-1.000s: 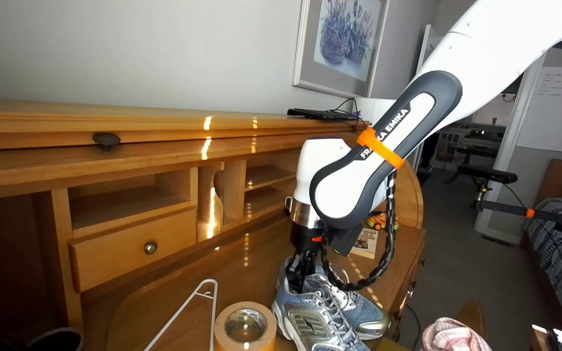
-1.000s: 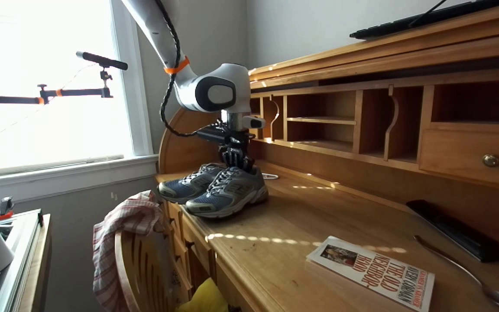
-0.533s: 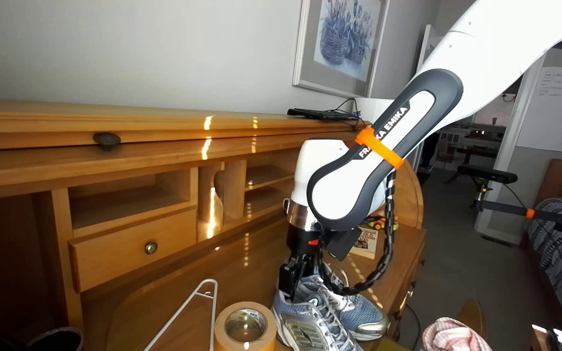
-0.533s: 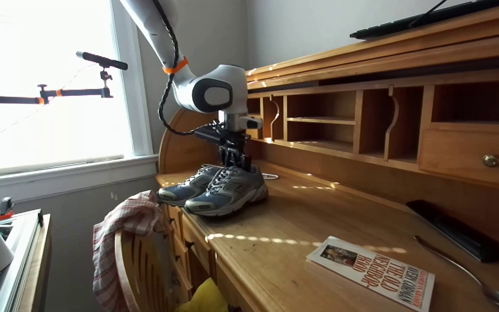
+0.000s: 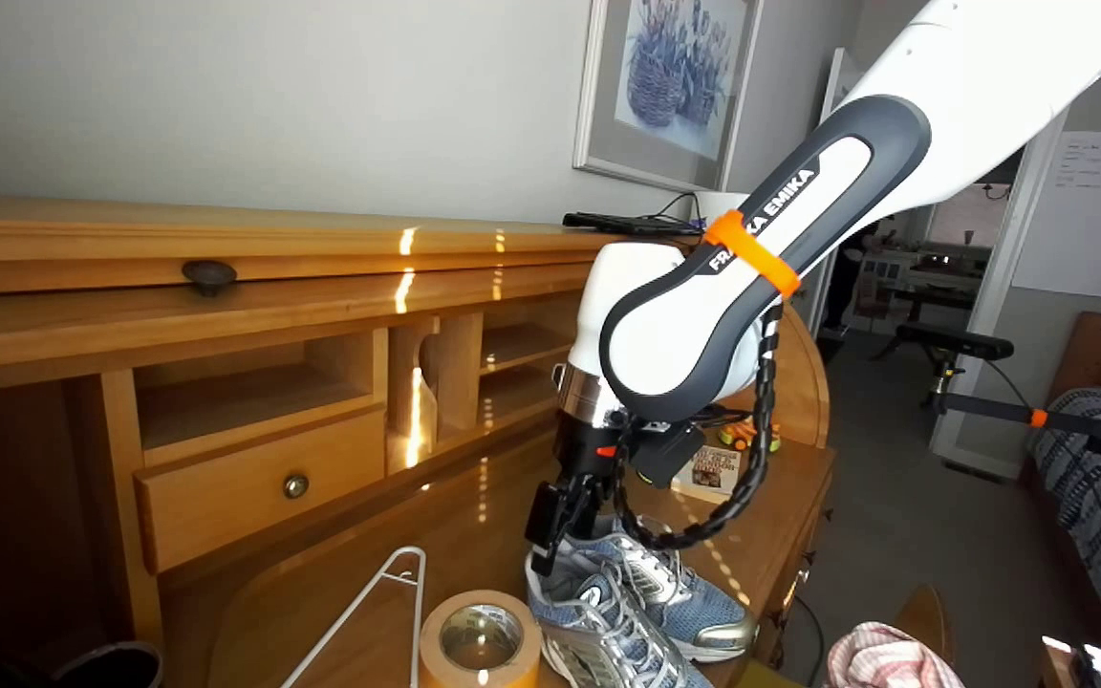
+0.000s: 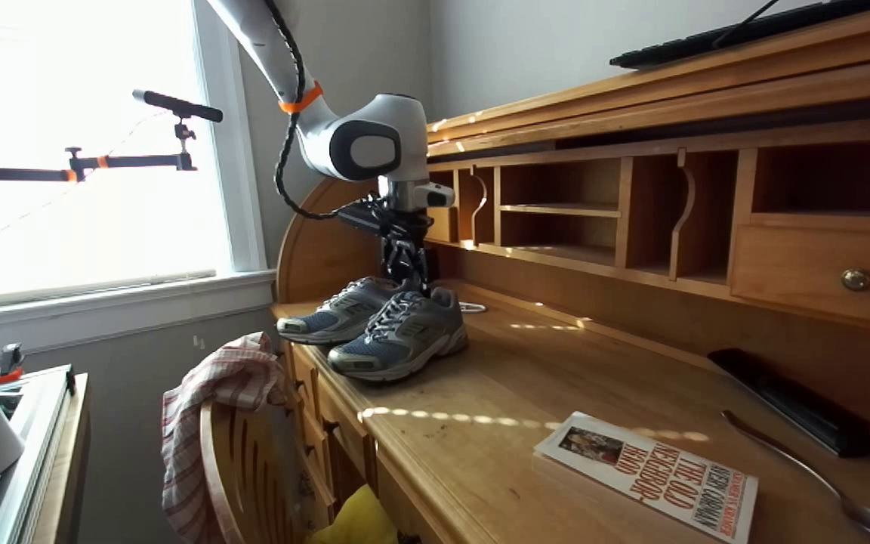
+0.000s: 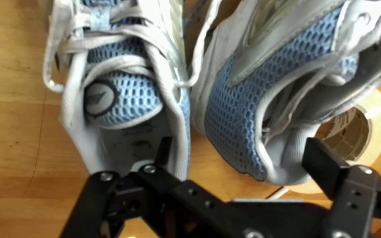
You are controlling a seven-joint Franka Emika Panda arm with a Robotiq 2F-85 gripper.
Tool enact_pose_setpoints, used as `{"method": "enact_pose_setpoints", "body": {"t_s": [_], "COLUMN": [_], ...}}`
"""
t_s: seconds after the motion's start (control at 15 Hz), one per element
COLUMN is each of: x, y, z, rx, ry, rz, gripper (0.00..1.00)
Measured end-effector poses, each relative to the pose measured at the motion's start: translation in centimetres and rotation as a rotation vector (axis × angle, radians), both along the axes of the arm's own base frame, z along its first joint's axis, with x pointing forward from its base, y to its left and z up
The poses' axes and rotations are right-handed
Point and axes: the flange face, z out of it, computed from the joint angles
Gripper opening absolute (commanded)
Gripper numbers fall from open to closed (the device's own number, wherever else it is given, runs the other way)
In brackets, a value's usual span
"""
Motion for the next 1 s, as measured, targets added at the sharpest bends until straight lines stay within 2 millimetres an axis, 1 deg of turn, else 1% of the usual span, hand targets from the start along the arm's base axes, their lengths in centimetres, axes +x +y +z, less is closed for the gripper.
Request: {"method": "enact_pose_setpoints", "body": {"t_s": [0.13, 0.2, 0.27, 0.4, 0.47, 0.53, 0.73, 0.87, 1.0], "x": [0.1, 0.2, 0.3, 0.5, 0.6, 0.7, 0.8, 0.8, 0.4], "y": [-0.1, -0.1, -0.1, -0.1, -0.2, -0.2, -0.8, -1.9, -4.2], "z": [0.8, 1.1, 1.4, 2.1, 2.5, 3.0, 5.0, 6.9, 8.9], "rx": [0.0, 0.0, 0.0, -0.001, -0.002, -0.003, -0.009, -0.018, -0.046], "ry": [-0.013, -0.019, -0.025, -0.046, -0.06, -0.075, -0.111, -0.139, -0.166], "rz": [-0.007, -0.01, -0.011, -0.015, -0.017, -0.02, -0.04, -0.07, -0.12], "gripper": [0.57, 0.62, 0.87, 0.89, 0.96, 0.99, 1.0, 1.0, 1.0]}}
